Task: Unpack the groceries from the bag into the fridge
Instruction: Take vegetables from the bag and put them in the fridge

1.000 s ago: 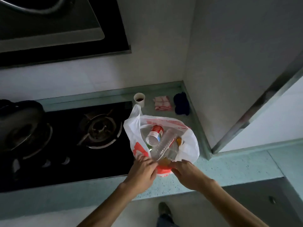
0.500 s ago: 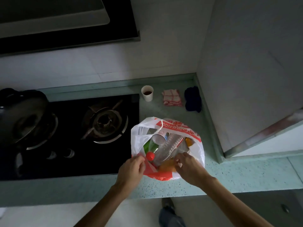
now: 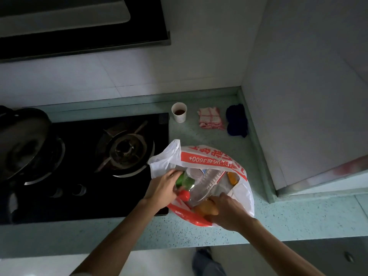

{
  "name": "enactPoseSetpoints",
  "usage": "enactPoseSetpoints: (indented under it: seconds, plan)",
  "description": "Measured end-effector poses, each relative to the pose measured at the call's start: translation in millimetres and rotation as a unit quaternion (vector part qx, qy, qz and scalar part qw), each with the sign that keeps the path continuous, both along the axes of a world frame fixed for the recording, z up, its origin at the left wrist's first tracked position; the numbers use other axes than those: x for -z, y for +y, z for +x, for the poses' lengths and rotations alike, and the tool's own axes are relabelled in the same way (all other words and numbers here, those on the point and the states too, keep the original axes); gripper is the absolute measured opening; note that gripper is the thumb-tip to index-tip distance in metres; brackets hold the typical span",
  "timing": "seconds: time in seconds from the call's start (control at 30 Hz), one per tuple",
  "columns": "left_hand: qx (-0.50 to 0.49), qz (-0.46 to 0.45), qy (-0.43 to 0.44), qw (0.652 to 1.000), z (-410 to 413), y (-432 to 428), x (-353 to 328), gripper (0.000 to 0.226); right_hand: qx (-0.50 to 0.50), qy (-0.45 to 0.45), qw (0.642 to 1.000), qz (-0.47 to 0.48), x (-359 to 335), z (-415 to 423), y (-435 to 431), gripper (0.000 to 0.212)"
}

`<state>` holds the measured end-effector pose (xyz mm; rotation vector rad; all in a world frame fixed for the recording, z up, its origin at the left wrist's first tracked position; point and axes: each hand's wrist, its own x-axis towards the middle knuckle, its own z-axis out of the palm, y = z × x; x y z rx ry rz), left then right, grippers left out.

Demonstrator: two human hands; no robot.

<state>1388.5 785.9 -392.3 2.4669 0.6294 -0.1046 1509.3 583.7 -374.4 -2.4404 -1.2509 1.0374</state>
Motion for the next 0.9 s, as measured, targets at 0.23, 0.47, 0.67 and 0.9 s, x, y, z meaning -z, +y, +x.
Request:
enactPoseSetpoints:
  seconds: [0.23, 0.47, 0.67, 0.9]
  plan:
    - [0.015, 0.121, 0.194, 0.973, 3.5, -3.4, -5.9, 0.105, 0.008, -0.026, 1.0, -0.002, -17.3, 4.5, 3.5, 0.056]
    - [-0.102, 0.071, 0.033, 0.992, -14.4, -10.5, -41.2, 0.085, 0.046, -0.05, 0.996, 0.058, -38.5, 3.1, -9.5, 0.062]
    - [-0.282, -0.203, -0.223, 0.911, -33.9, -29.8, -83.1, 0.061, 0.08, -0.081, 0.989, 0.091, -64.7, -17.0, -32.2, 0.063]
    - [-0.258, -0.264, -0.296, 0.881, -85.3, -62.8, -120.7, 0.056, 0.144, -0.097, 0.973, 0.154, -102.6, -69.4, -72.7, 0.084]
